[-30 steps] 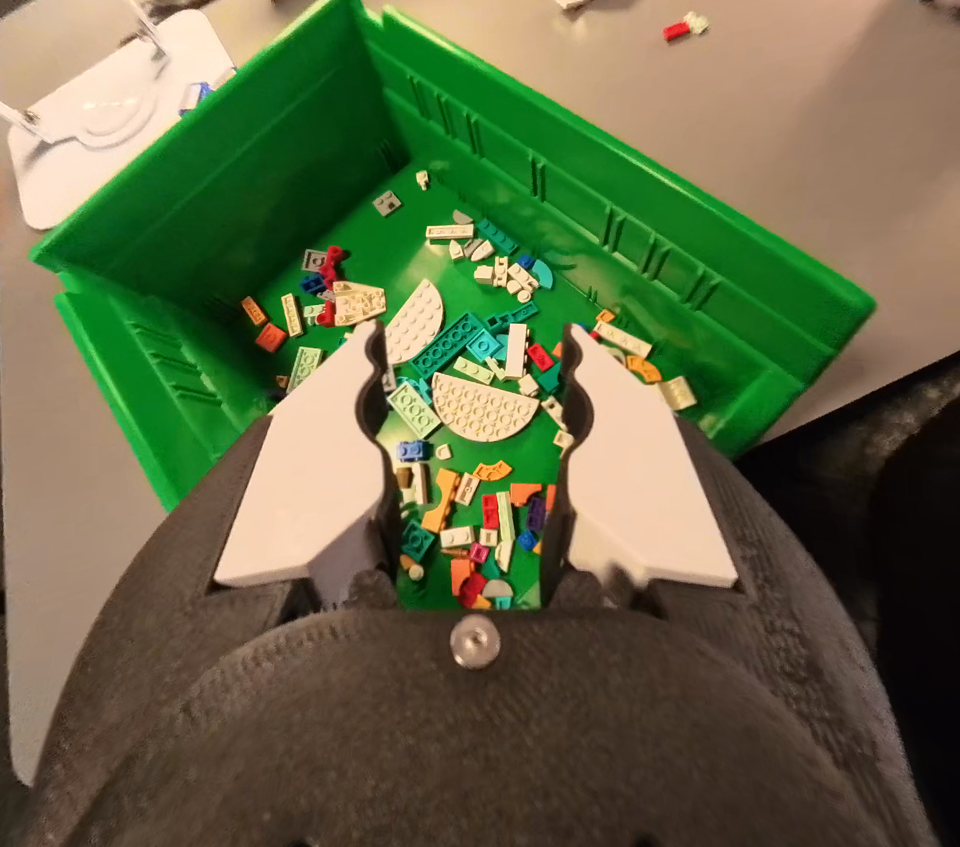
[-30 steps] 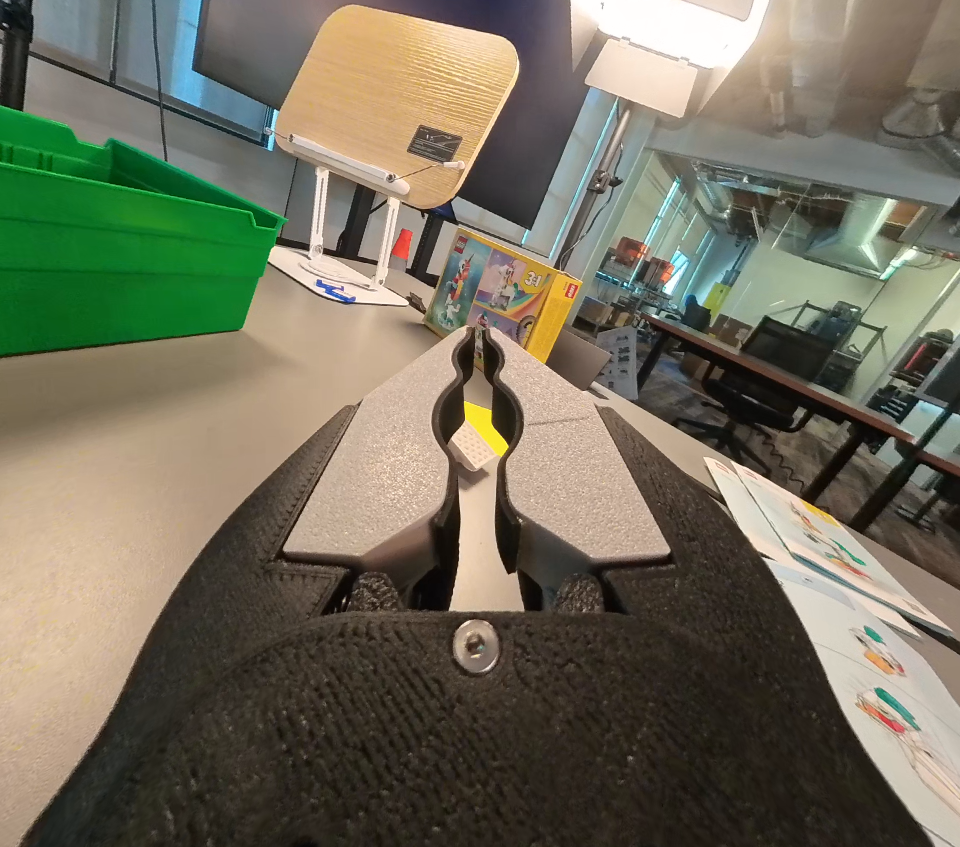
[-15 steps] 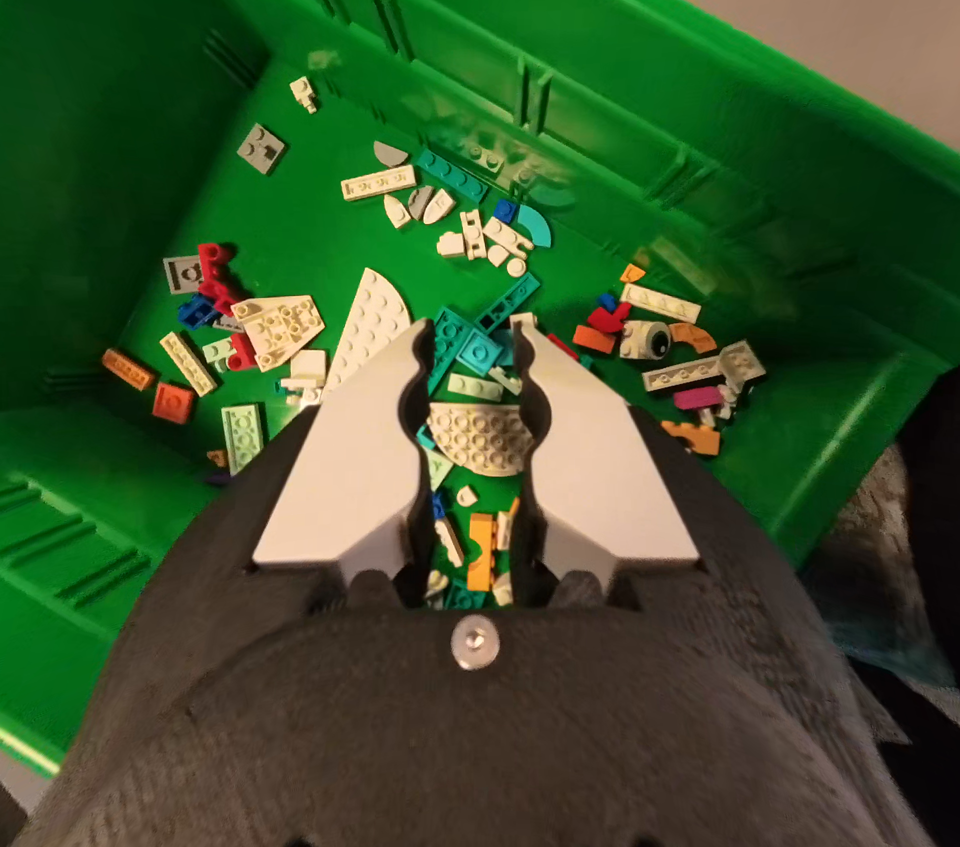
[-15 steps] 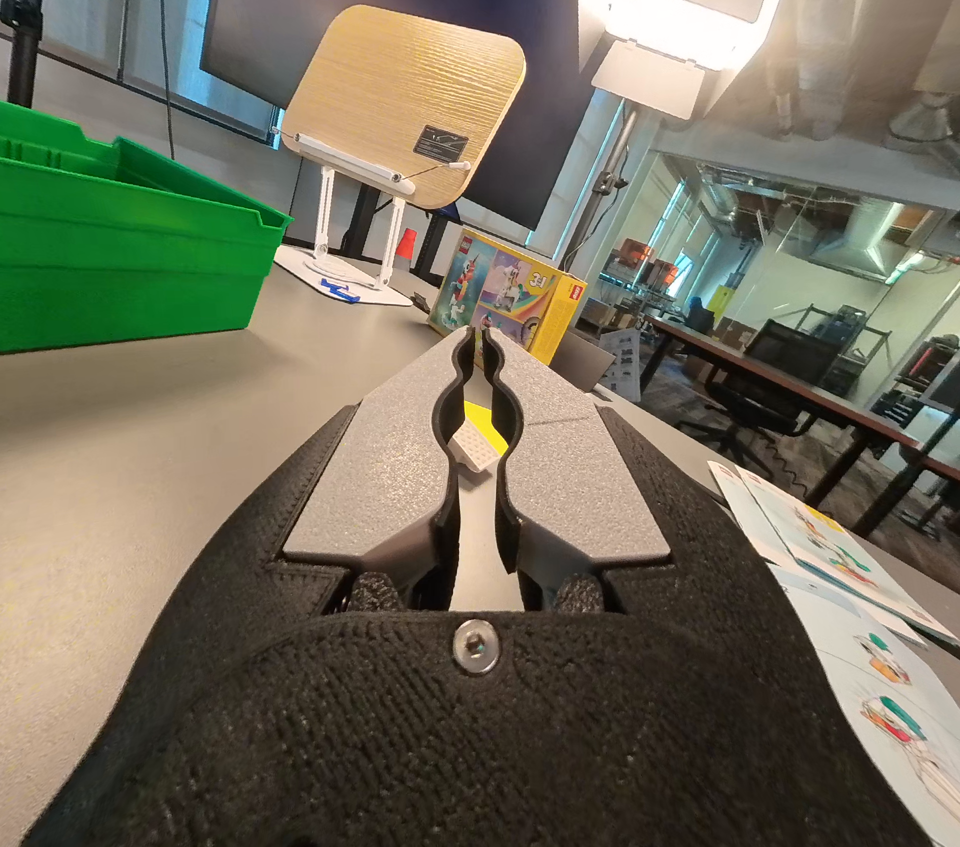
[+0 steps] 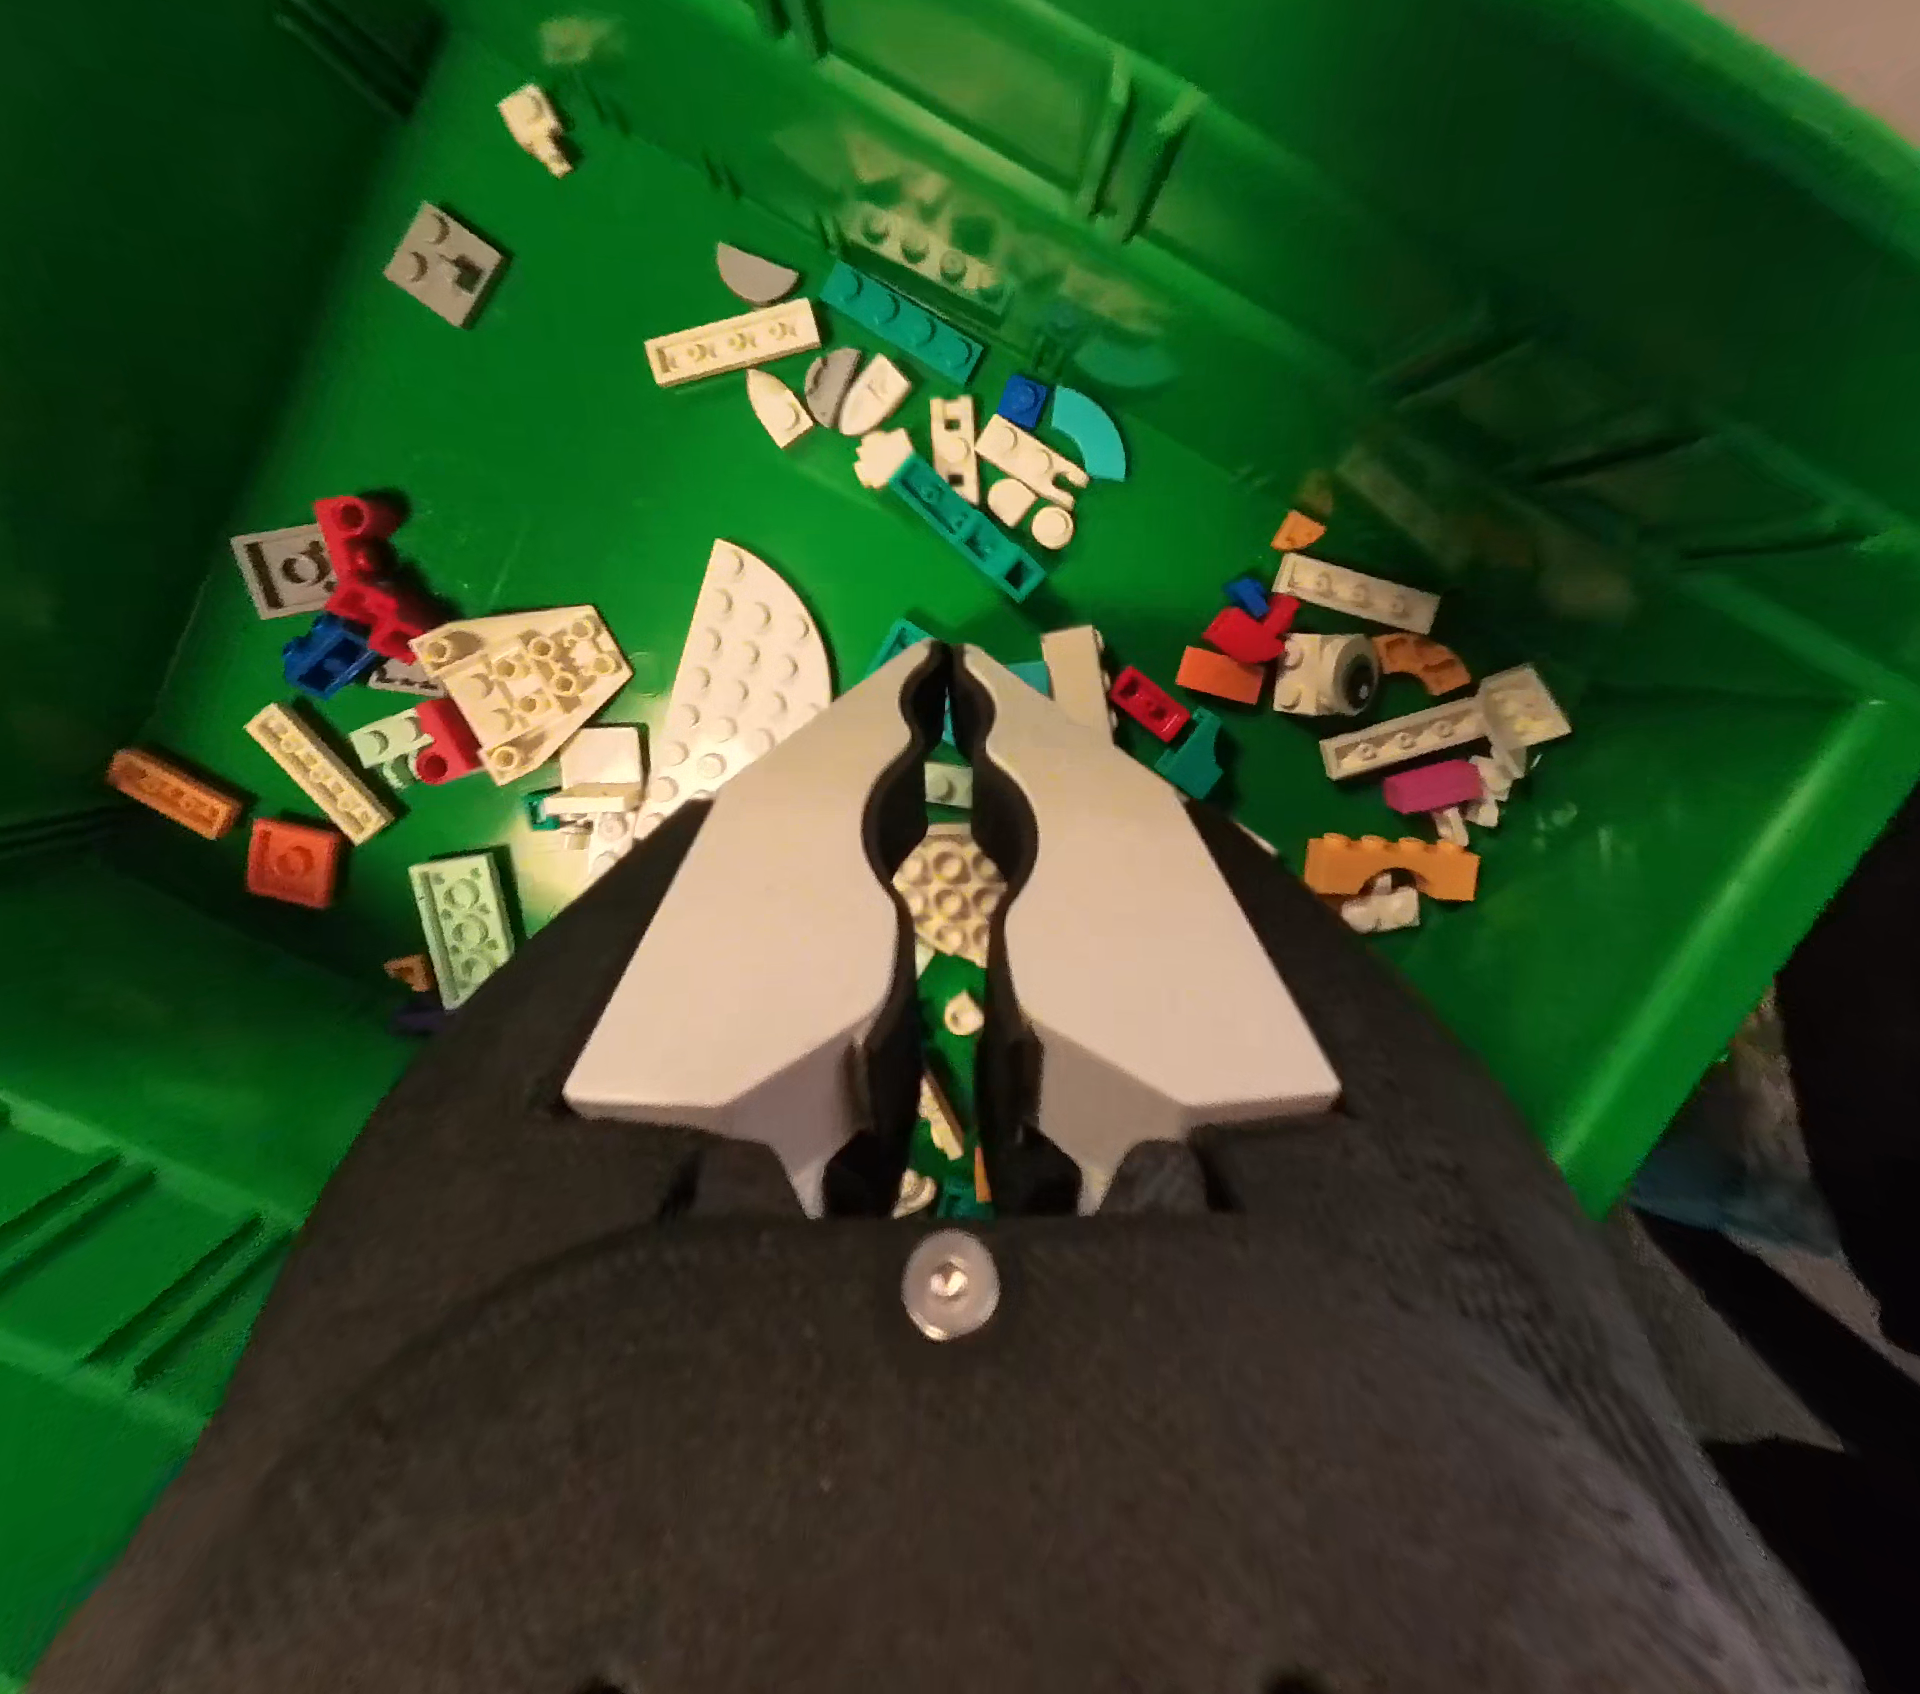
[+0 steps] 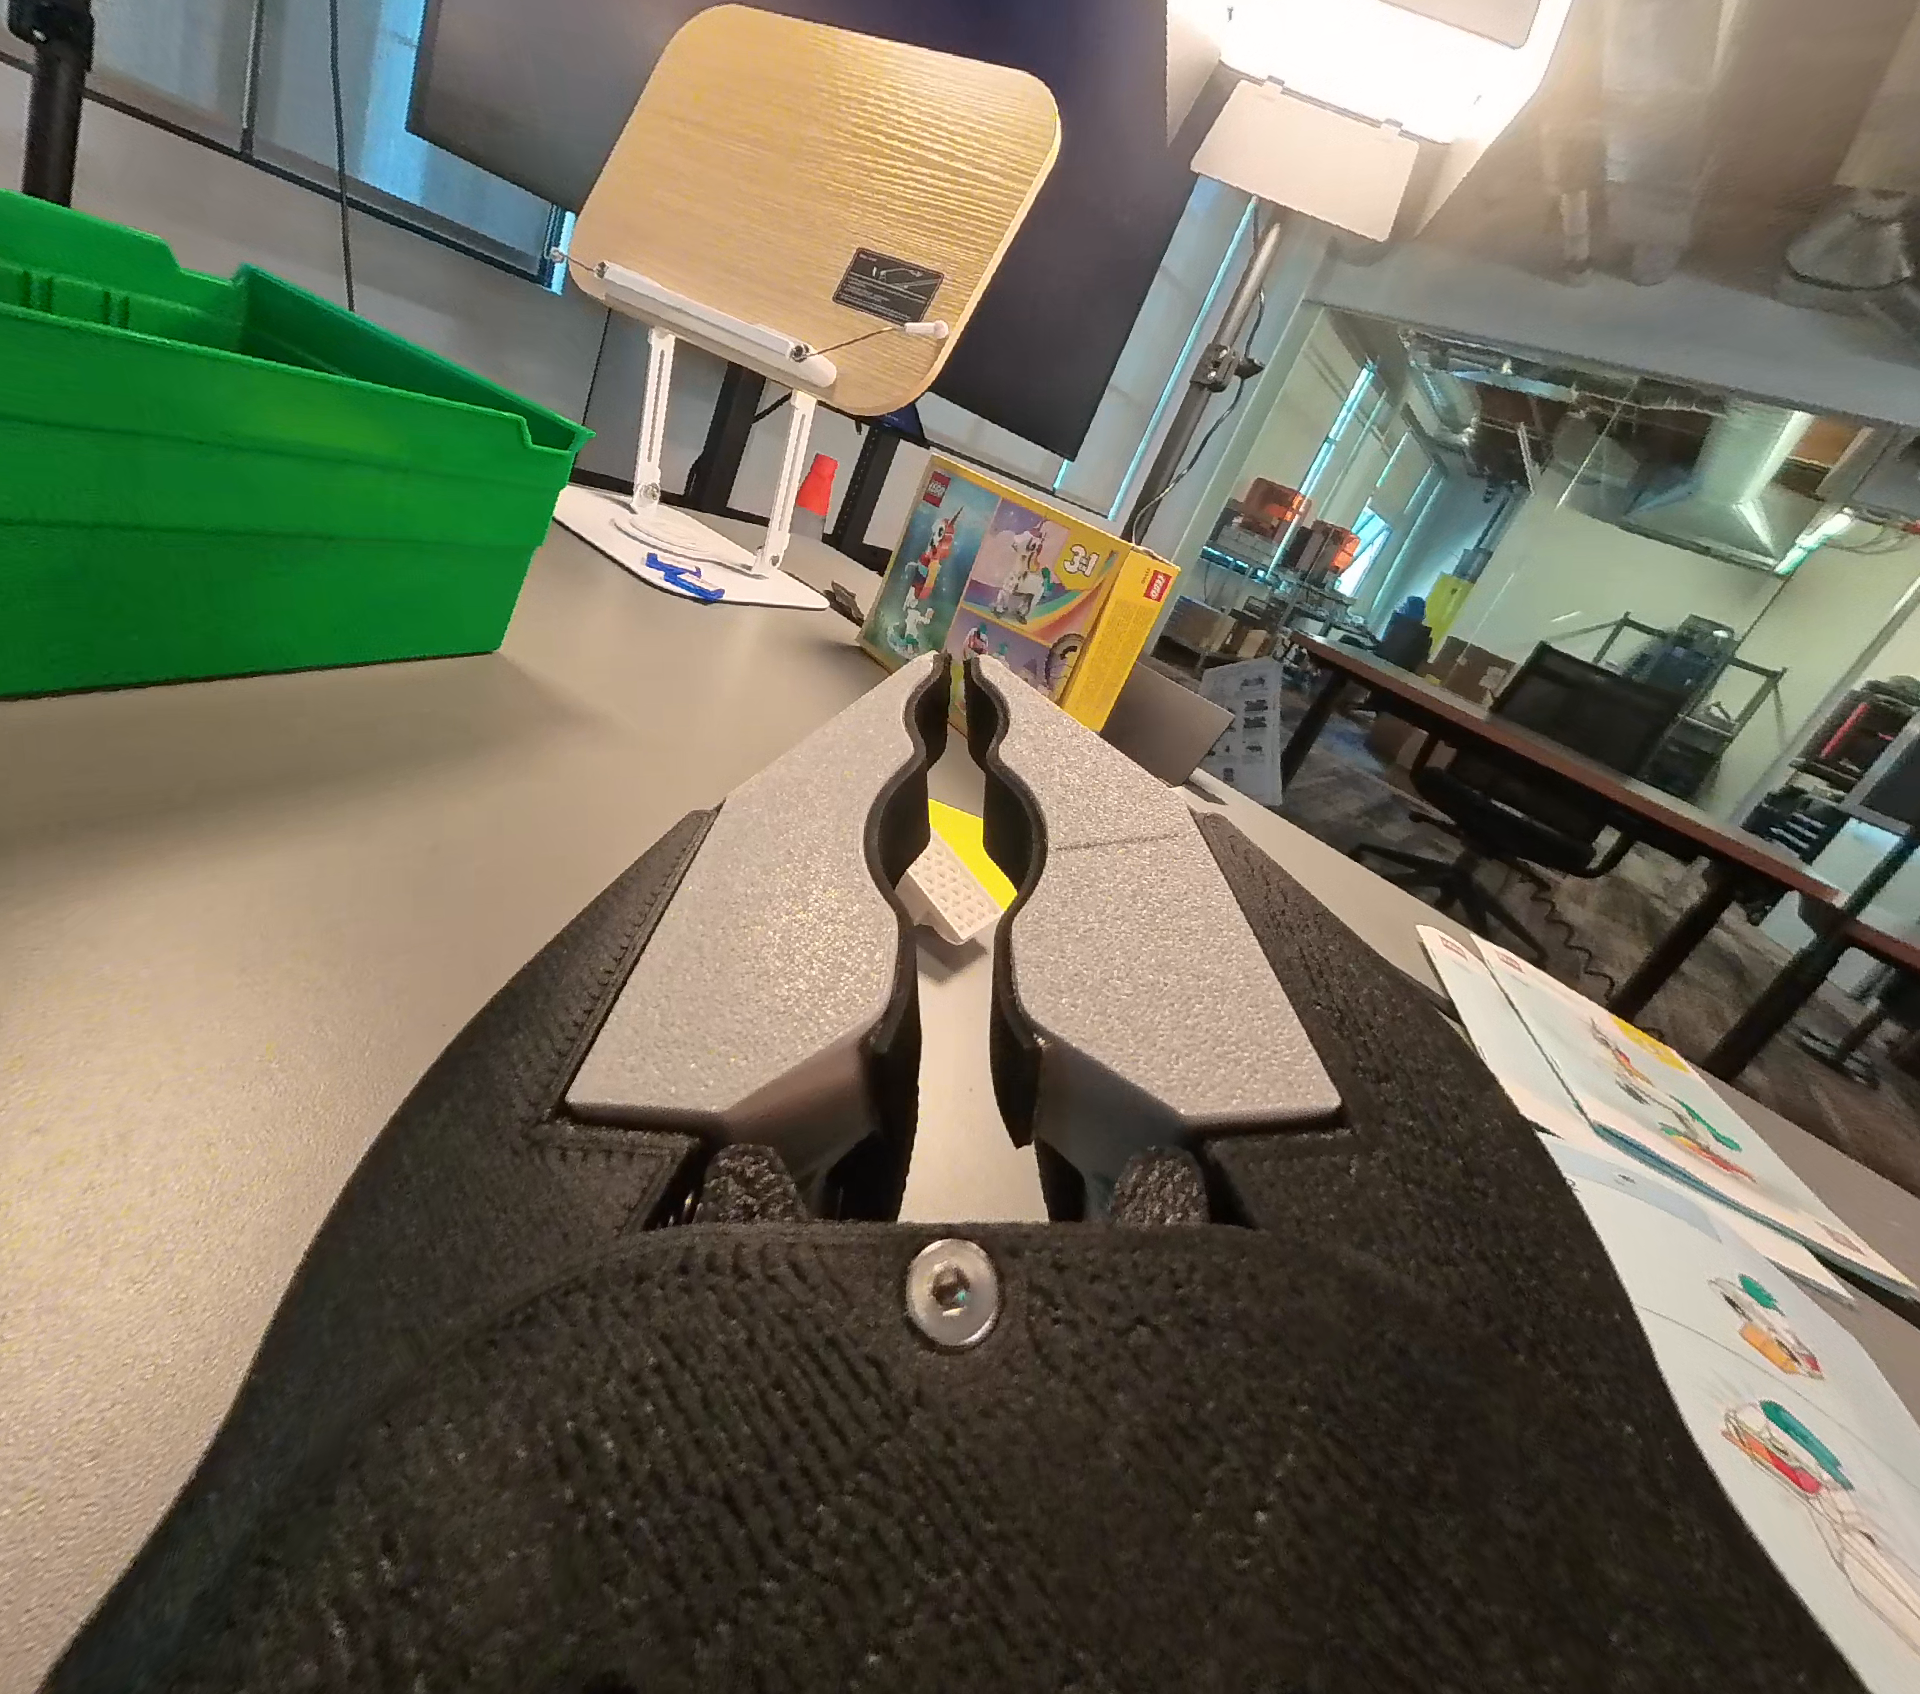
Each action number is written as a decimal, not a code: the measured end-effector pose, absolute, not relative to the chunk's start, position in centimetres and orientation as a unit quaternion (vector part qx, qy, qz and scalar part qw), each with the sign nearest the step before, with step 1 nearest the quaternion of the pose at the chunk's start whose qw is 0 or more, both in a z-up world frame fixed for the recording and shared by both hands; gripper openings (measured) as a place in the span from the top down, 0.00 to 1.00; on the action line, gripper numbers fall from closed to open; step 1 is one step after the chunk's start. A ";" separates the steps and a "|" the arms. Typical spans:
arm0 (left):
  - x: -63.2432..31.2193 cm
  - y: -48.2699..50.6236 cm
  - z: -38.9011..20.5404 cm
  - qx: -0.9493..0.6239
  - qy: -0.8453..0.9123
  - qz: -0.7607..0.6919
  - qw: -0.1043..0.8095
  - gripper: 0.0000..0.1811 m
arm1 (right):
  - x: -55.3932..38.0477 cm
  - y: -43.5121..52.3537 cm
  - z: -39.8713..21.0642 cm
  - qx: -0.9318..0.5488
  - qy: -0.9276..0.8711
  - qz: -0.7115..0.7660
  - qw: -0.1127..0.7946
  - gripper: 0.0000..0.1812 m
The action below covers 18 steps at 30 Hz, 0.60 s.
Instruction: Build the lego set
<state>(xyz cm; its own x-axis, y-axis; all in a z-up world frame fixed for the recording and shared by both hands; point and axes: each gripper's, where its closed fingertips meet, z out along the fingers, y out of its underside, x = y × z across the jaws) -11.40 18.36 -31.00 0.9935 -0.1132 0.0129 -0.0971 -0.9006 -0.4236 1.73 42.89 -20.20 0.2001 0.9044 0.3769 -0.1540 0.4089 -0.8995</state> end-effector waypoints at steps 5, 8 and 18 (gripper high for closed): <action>-11.3 19.2 -30.1 -0.967 0.007 -0.046 0.250 0.87 | 1.7 42.8 -20.2 -0.375 -0.500 0.390 0.676 1.00; -11.0 19.3 -30.9 -0.971 -0.004 -0.044 0.233 0.80 | 1.7 42.7 -20.3 -0.374 -0.501 0.390 0.676 1.00; -10.7 19.9 -32.2 -0.977 -0.042 0.017 0.208 0.81 | 1.6 42.7 -20.3 -0.374 -0.501 0.390 0.676 1.00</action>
